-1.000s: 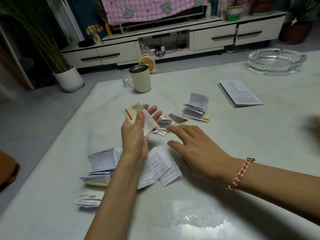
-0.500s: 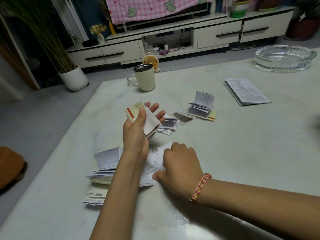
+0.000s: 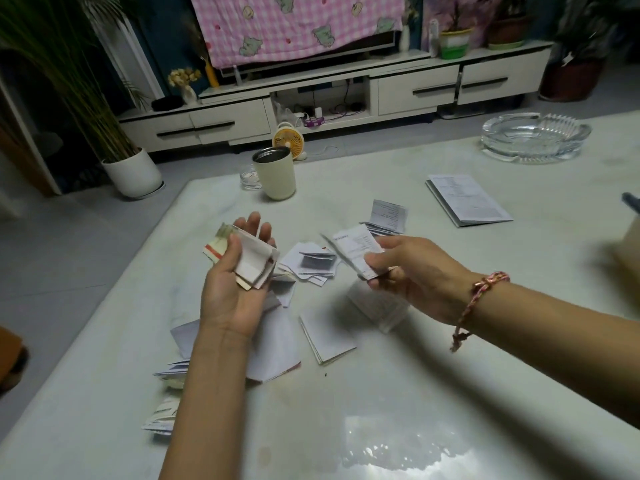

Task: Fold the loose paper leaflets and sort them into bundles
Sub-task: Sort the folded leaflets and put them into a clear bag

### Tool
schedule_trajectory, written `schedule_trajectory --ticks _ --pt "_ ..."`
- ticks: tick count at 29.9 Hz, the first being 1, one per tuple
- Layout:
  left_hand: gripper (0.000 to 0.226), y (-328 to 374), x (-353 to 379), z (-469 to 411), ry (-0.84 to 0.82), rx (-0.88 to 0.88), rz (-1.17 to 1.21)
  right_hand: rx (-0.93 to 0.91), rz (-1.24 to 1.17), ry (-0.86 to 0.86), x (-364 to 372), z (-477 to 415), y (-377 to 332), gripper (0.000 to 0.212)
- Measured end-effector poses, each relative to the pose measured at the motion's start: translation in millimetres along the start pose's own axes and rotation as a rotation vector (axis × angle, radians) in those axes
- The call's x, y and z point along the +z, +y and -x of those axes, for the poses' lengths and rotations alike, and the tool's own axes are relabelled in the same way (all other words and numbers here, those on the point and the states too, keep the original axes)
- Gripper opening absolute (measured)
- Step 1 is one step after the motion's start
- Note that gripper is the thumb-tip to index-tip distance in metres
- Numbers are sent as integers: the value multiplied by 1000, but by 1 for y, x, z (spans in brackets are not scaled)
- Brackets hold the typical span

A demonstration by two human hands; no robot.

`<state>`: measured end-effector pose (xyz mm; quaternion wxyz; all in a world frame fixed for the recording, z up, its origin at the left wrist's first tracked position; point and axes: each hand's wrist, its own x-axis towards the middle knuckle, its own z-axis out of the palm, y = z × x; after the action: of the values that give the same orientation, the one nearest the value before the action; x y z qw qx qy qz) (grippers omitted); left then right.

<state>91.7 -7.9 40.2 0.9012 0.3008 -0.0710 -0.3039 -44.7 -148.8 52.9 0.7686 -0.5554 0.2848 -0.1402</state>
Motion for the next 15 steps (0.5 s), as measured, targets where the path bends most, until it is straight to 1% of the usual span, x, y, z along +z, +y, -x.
schedule_trajectory --ticks 3,6,8,11,14,15 --pt "24 -20 11 5 -34 -166 -72 47 19 17 0 0 -4 21" --pt "24 -35 21 13 -106 -315 -180 6 108 63 2 0 3 20" --pt "21 -42 21 15 -144 -334 -275 -55 200 79 5 1 5 24" --pt "20 -50 17 13 -134 -295 -370 -164 344 48 12 4 8 18" --pt "22 -55 16 11 -113 -256 -364 -272 457 30 13 2 10 38" --pt "23 -56 16 11 -110 -245 -376 -301 504 36 12 1 11 42"
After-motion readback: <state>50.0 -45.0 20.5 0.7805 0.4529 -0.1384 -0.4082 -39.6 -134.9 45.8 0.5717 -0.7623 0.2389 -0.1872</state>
